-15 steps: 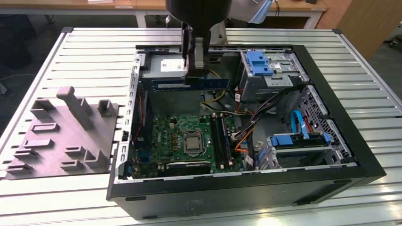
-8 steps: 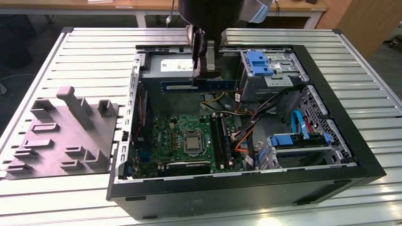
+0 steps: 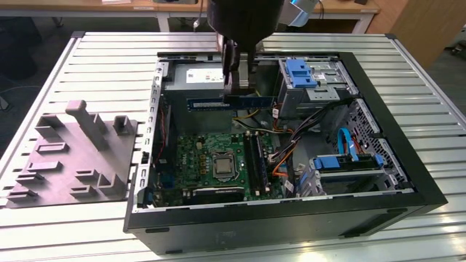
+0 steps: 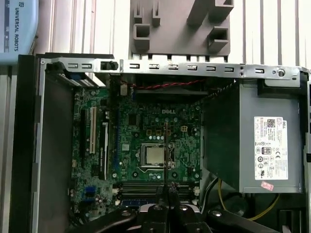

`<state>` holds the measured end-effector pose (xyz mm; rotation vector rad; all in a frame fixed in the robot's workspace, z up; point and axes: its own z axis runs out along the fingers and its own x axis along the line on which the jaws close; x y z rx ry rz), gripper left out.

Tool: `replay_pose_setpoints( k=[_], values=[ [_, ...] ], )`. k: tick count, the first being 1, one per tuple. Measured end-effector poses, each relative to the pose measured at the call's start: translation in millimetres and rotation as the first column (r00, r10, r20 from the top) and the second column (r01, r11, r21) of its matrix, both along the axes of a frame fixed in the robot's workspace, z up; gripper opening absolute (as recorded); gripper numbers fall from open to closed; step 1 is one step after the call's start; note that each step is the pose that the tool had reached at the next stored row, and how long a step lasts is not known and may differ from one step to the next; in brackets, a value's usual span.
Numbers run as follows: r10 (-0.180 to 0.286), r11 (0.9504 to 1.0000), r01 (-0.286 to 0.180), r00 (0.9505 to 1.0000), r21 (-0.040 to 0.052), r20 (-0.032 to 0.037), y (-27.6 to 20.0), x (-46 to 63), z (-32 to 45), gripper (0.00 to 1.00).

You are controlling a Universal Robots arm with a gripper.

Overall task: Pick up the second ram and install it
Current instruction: 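Pick up the second ram and move it above second insertion slot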

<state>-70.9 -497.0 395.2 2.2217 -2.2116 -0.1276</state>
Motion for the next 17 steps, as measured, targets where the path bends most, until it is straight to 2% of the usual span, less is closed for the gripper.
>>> replay_pose_setpoints(
  k=[6, 11, 17],
  values=[
    [0.000, 1.0000, 0.000, 1.0000, 0.0001, -0.0001, 0.0, 0.7, -10.9, 0.11],
    [0.000, 1.0000, 0.000, 1.0000, -0.0001, -0.0032, 0.0, 5.4, -18.3, 0.11],
    [0.000, 1.0000, 0.000, 1.0000, 0.0001, -0.0035, 0.0, 8.5, -28.8, 0.11]
  ],
)
